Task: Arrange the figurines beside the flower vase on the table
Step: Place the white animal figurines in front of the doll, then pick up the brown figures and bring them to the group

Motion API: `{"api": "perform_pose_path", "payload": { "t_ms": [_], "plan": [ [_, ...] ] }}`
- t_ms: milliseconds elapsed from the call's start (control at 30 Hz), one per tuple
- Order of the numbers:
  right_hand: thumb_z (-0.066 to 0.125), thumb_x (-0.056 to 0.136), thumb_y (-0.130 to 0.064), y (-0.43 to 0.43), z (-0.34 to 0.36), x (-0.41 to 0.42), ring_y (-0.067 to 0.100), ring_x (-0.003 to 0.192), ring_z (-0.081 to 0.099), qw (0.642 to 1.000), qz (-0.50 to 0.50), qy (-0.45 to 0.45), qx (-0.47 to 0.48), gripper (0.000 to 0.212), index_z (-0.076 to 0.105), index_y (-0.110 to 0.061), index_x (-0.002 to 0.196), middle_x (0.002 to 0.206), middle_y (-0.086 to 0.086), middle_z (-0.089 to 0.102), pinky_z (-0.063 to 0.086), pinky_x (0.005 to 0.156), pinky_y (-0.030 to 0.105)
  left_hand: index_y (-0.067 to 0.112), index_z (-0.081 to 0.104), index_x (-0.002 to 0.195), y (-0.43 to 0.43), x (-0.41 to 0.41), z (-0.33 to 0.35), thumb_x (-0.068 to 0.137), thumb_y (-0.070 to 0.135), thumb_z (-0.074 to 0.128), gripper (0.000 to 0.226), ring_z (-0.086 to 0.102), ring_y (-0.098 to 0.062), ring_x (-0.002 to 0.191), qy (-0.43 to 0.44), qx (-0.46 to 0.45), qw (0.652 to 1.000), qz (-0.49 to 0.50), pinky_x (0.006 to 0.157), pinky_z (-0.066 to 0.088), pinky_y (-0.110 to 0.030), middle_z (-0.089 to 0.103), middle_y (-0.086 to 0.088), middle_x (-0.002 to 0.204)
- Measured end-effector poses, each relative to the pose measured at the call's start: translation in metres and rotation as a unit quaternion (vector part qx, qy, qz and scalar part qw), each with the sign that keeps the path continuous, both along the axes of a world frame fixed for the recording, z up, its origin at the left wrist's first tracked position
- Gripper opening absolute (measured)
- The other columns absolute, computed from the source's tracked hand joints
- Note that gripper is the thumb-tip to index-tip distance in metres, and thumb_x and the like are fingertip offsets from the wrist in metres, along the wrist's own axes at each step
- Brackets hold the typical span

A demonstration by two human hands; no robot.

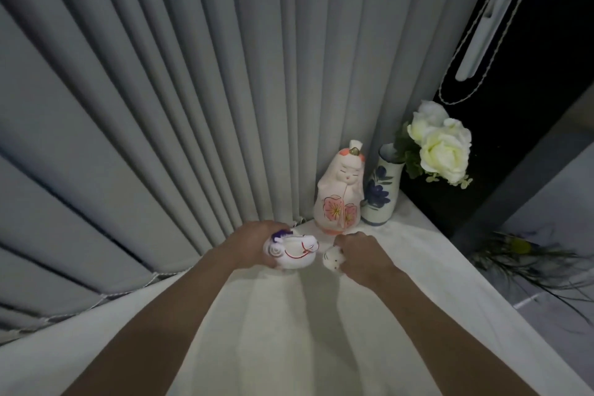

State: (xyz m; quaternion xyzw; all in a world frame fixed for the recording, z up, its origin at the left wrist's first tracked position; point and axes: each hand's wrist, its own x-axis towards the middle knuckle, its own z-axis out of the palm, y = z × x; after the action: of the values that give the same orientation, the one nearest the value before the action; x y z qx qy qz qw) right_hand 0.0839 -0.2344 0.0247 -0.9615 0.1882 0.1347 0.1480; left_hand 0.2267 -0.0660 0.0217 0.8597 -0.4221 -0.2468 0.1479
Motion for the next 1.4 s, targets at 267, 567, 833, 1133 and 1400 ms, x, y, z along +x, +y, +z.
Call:
{"api": "perform_pose_path", "payload": {
  "t_ms": [267, 567, 833, 1133, 1400],
  "plan": [
    [0.059, 0.086, -0.013, -0.006, -0.021, 0.021, 0.032, 0.117, 0.054, 0.999, -0.008, 0.048, 0.001, 0.042, 0.049, -0.008, 0.127, 0.129, 0.016, 0.055, 0.044, 0.098, 0.035, 0.020, 0.057, 0.122, -0.027, 0.026, -0.021, 0.064, 0.018, 0.081, 0.063, 0.060, -0.023, 0.110, 0.017, 0.033, 0.999, -0.039, 0.092, 0.049, -0.033, 0.066, -0.005, 0.120],
    [0.060, 0.086, -0.014, -0.006, -0.034, 0.018, 0.030, 0.116, 0.054, 0.998, -0.012, 0.067, -0.006, 0.042, 0.048, -0.010, 0.125, 0.127, 0.014, 0.055, 0.045, 0.097, 0.034, 0.021, 0.056, 0.122, -0.028, 0.025, -0.022, 0.061, 0.016, 0.082, 0.067, 0.060, -0.024, 0.108, 0.000, 0.043, 0.998, -0.055, 0.089, 0.052, -0.033, 0.066, -0.003, 0.120],
    [0.061, 0.084, -0.010, -0.006, -0.019, 0.004, 0.029, 0.122, 0.050, 0.999, -0.005, 0.046, -0.014, 0.061, 0.033, -0.013, 0.139, 0.132, 0.013, 0.051, 0.041, 0.102, 0.035, 0.021, 0.043, 0.136, -0.014, 0.012, -0.006, 0.062, 0.016, 0.083, 0.085, 0.049, -0.022, 0.125, -0.042, 0.009, 0.998, -0.052, 0.101, 0.043, -0.031, 0.053, -0.003, 0.138],
    [0.069, 0.082, -0.017, -0.006, 0.019, -0.040, 0.029, 0.125, 0.047, 0.998, -0.029, 0.045, -0.044, 0.069, 0.032, -0.013, 0.140, 0.137, 0.013, 0.047, 0.042, 0.104, 0.035, 0.022, 0.029, 0.144, 0.022, -0.023, 0.019, 0.068, 0.029, 0.080, 0.091, 0.026, -0.013, 0.142, -0.104, 0.001, 0.993, -0.061, 0.113, 0.024, -0.026, 0.034, 0.000, 0.152],
    [0.062, 0.087, -0.014, -0.003, 0.032, -0.112, 0.029, 0.130, 0.043, 0.995, -0.061, 0.064, -0.037, 0.059, 0.033, -0.012, 0.139, 0.140, 0.012, 0.043, 0.038, 0.109, 0.035, 0.024, 0.027, 0.145, 0.054, -0.092, 0.016, 0.073, 0.035, 0.076, 0.088, 0.026, -0.013, 0.141, -0.084, -0.002, 0.991, -0.100, 0.114, 0.021, -0.026, 0.029, 0.002, 0.154]
  ]
}}
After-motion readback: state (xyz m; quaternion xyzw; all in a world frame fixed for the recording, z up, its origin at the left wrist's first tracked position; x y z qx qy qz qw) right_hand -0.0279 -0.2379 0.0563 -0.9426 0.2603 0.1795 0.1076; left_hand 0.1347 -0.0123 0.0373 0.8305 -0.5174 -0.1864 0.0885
